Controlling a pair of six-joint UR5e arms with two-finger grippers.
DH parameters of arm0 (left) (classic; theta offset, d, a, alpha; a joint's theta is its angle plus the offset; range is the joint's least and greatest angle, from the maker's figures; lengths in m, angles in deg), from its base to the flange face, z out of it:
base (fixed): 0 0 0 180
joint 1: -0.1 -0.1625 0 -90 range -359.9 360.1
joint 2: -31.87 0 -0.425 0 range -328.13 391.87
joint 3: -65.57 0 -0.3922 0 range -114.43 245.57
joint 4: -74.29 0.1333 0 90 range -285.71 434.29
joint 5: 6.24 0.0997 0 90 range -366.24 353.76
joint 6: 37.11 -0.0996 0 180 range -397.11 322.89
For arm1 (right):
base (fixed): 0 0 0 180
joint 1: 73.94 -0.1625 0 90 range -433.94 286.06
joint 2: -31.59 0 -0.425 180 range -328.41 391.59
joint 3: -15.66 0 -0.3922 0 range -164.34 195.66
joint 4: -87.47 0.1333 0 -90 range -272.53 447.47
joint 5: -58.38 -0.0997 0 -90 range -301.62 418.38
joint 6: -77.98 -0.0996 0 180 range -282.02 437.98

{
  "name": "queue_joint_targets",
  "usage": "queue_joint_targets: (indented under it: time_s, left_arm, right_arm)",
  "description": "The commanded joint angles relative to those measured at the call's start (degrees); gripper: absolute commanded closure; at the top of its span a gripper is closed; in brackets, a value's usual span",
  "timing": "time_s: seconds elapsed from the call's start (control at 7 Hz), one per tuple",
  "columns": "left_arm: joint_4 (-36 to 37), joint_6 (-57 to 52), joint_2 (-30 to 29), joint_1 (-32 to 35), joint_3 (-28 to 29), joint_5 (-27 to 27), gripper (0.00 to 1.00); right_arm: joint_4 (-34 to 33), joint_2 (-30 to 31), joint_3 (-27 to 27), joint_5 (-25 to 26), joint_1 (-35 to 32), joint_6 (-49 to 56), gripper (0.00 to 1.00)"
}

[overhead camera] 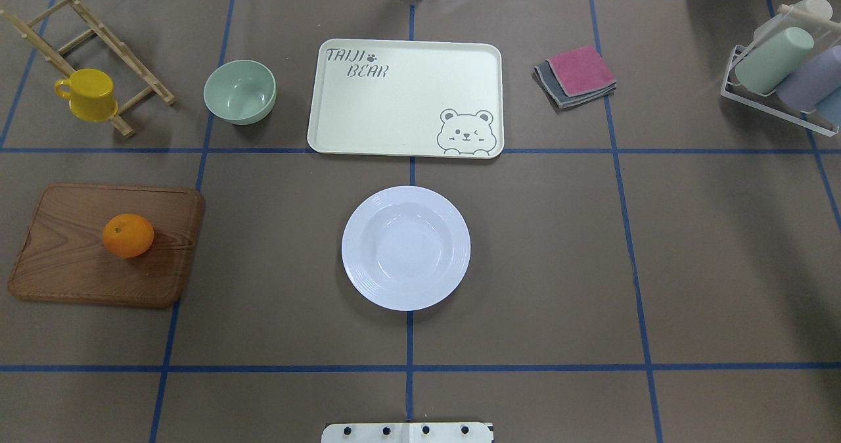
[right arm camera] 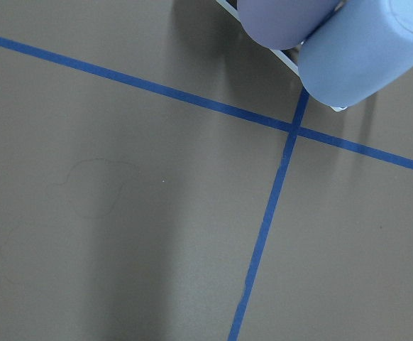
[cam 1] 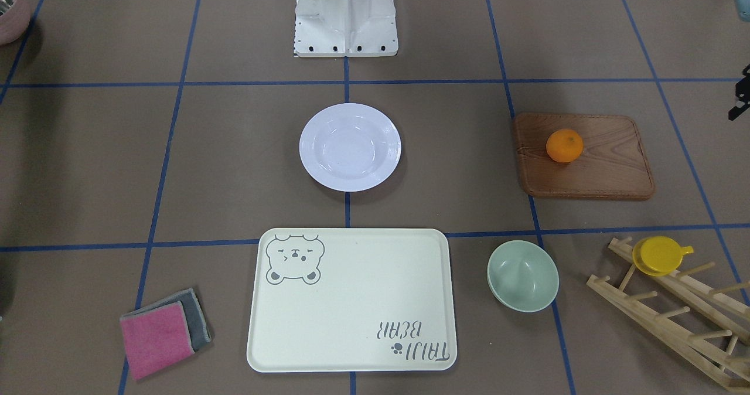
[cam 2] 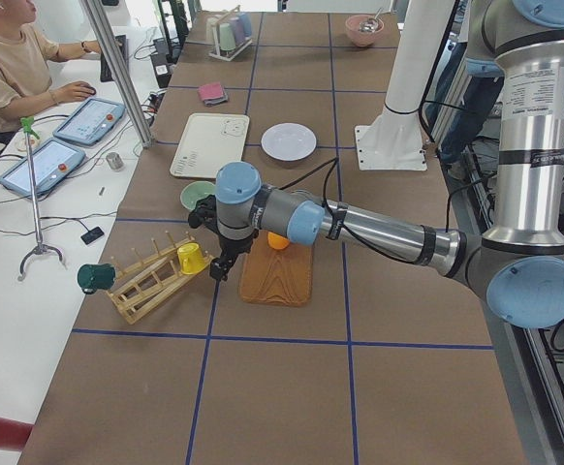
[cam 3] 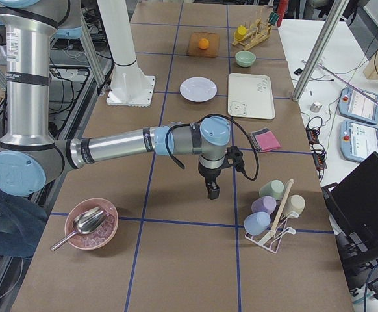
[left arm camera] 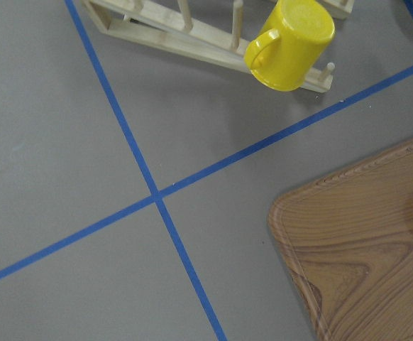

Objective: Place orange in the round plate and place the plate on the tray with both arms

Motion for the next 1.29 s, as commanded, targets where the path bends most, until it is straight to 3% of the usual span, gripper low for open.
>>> queue_joint_targets:
  time_s: [0.0,0.43,0.57,1.14]
  left_arm:
    - [-11.88,14.67,0.21,-8.5,2.23,1.48,0.0]
    - [-25.96,44.95,-0.05,-24.05,1.98,10.52,0.0]
    - [-26.96,50.37,0.04,-28.62,1.72,15.77,0.0]
    - [-26.7,51.65,1.8,-33.41,1.89,17.4,0.0]
  right_arm:
    - [0.01,-0.3,0.24,0.02,1.25,-1.47,0.0]
    - [0.01,-0.22,0.24,0.02,1.34,-1.38,0.0]
    - [0.01,-0.22,0.15,0.02,1.26,-1.38,0.0]
    - [-0.07,-0.22,0.15,0.02,1.25,-1.38,0.0]
